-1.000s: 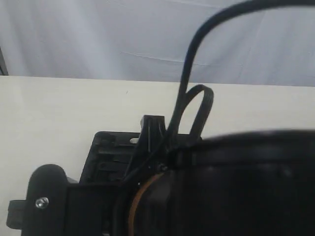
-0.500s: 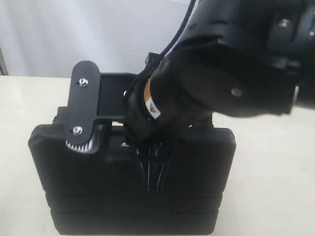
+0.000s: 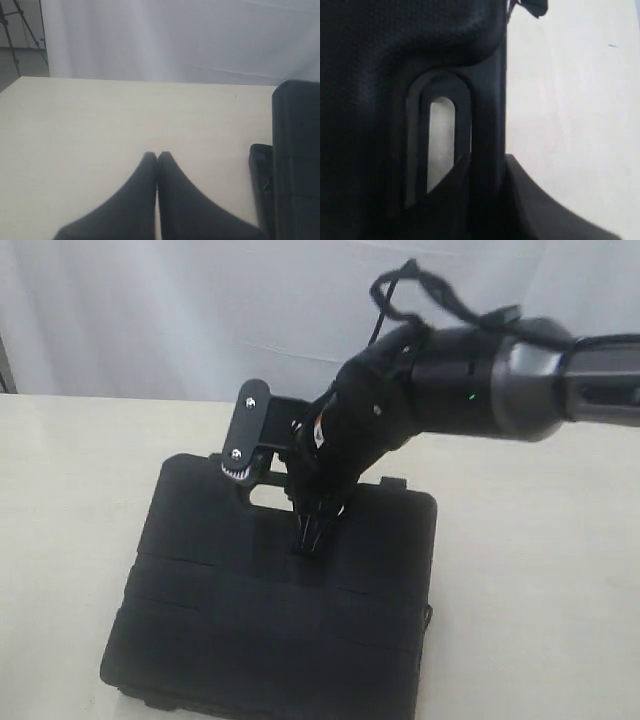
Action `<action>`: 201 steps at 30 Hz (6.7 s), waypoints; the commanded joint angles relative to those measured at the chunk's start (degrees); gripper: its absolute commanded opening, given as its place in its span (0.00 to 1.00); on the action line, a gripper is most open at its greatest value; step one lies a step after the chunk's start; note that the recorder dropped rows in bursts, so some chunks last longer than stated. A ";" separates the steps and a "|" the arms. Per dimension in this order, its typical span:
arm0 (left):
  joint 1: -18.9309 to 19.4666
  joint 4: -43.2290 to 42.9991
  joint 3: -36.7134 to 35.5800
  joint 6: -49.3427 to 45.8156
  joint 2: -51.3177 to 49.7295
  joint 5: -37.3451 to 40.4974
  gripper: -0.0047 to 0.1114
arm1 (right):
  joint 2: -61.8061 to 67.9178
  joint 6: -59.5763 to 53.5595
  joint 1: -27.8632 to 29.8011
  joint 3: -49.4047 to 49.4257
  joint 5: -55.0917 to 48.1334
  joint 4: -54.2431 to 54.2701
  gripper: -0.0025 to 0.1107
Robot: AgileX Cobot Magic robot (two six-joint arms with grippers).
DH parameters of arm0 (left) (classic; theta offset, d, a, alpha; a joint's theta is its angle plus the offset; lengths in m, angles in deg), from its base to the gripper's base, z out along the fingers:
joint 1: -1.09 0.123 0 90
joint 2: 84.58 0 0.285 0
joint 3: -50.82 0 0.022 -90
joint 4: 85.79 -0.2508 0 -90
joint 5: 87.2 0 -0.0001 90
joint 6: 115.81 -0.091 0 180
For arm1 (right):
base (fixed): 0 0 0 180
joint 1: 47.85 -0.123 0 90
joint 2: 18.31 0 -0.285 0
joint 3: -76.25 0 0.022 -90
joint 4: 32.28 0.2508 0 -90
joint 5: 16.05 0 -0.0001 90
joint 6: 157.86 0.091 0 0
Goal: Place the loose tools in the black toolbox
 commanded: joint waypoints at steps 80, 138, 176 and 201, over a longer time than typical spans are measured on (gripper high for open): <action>-0.12 0.14 -0.12 0.12 0.16 0.03 0.04 | -53.12 21.05 2.61 23.55 -16.60 38.47 0.02; -0.12 0.14 -0.12 0.12 0.16 0.03 0.04 | -99.45 -6.95 36.13 74.32 15.62 70.74 0.02; -0.12 0.14 -0.12 0.12 0.16 0.03 0.04 | -107.76 -5.72 36.13 79.08 23.79 45.59 0.02; -0.12 0.14 -0.12 0.12 0.16 0.03 0.04 | -107.76 37.61 36.13 79.08 12.78 5.03 0.02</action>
